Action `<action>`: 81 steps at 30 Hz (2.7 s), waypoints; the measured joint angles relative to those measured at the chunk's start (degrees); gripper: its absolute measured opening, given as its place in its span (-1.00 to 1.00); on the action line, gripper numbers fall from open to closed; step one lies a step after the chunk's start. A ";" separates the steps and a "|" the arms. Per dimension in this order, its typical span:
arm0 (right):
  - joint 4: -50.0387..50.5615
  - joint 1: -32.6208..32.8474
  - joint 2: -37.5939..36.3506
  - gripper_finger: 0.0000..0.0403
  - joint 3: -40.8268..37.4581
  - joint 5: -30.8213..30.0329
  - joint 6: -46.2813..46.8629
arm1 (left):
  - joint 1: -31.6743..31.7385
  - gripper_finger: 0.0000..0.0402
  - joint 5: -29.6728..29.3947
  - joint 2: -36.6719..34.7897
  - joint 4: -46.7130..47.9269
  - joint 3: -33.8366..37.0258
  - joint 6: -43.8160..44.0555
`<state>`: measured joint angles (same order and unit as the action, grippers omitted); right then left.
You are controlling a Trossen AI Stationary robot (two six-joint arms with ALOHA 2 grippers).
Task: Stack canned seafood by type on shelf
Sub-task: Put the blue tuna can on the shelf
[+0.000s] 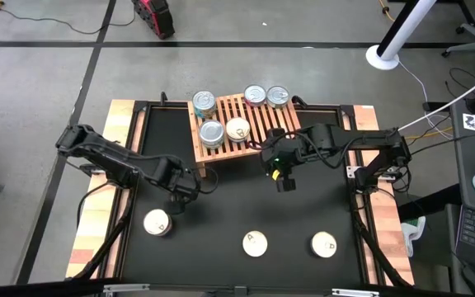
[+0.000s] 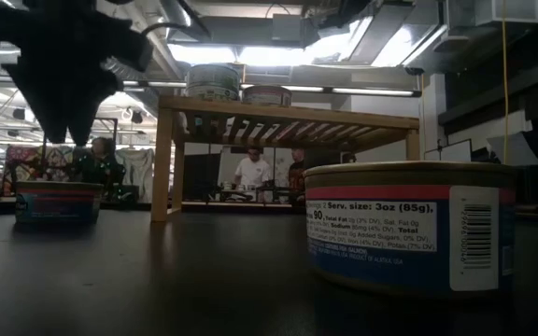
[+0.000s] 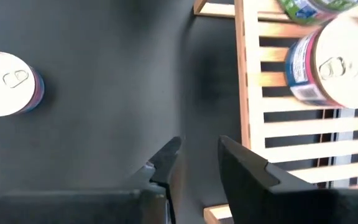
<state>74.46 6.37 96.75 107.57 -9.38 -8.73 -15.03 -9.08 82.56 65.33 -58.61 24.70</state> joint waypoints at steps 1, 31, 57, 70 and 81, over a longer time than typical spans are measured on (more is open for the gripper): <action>0.58 0.00 0.00 -0.50 0.00 0.02 0.83 | 0.00 0.07 0.00 0.00 -0.86 0.64 0.01; -19.03 0.00 -0.26 -0.50 -27.59 0.06 6.77 | -0.04 0.03 -2.49 -0.25 -12.89 12.88 3.92; -37.58 0.00 -0.02 -0.14 -32.70 0.07 6.85 | 0.02 -0.97 -7.98 -0.11 -12.61 12.98 1.93; -45.08 0.00 0.00 0.10 -32.70 9.59 0.12 | -0.14 -1.00 -1.19 0.09 -15.71 8.98 1.89; -47.83 0.00 0.00 0.10 -32.70 10.54 -9.72 | -2.07 -1.00 8.25 0.07 -30.51 7.54 3.09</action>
<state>26.63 6.37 96.75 74.87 1.16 -18.45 -17.10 -0.83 82.63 34.82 -51.07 27.80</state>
